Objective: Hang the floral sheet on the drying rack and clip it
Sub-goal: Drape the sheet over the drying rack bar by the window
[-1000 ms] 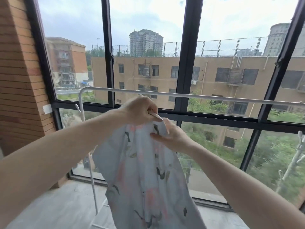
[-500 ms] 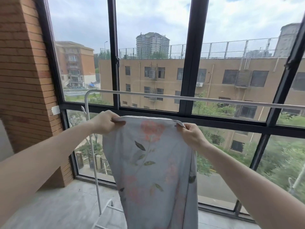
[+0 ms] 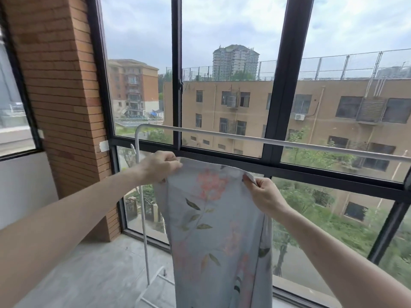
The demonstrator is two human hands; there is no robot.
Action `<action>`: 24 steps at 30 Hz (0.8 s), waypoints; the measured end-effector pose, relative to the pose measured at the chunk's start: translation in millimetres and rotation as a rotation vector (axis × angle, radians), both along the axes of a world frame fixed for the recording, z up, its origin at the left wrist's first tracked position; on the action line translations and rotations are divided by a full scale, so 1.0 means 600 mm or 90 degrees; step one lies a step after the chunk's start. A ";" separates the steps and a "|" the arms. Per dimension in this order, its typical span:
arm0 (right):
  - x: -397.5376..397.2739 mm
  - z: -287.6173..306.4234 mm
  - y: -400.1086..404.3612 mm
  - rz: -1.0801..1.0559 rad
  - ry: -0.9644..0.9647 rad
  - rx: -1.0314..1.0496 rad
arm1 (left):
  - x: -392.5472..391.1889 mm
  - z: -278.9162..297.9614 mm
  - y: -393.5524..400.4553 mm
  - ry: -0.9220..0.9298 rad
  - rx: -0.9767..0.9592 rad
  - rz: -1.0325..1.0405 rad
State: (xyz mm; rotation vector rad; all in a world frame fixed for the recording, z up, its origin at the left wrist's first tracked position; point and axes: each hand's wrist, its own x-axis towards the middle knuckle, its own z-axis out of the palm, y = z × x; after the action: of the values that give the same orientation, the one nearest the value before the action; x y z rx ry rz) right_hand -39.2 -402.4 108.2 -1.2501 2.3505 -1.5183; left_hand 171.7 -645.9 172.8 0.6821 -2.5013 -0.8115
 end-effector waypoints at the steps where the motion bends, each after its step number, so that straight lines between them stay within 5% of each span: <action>1: -0.007 -0.008 -0.002 0.002 -0.001 0.005 | 0.005 -0.007 -0.001 -0.012 -0.061 -0.012; 5: -0.021 -0.064 -0.002 0.030 0.009 0.052 | 0.022 -0.032 -0.023 0.018 -0.240 0.005; 9: -0.019 -0.198 -0.003 0.033 0.038 0.173 | 0.018 -0.030 -0.044 0.074 -0.289 0.031; 13: -0.037 -0.262 -0.011 -0.020 -0.030 0.228 | 0.007 -0.036 -0.076 0.010 -0.281 0.022; 19: -0.005 0.025 -0.068 -0.117 0.071 -0.045 | 0.040 -0.020 -0.189 0.004 -0.232 0.068; 22: 0.072 0.179 -0.138 -0.108 0.174 -0.333 | 0.065 0.030 -0.235 0.120 -0.263 0.045; 24: 0.102 0.221 -0.208 -0.092 0.192 -0.321 | 0.078 0.073 -0.265 0.201 -0.305 0.058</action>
State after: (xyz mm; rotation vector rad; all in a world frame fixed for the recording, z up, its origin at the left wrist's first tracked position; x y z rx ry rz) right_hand 22.2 -527.3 240.6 -1.5271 2.3526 -2.2112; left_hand 218.5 -805.0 216.5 0.4531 -2.2317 -0.2419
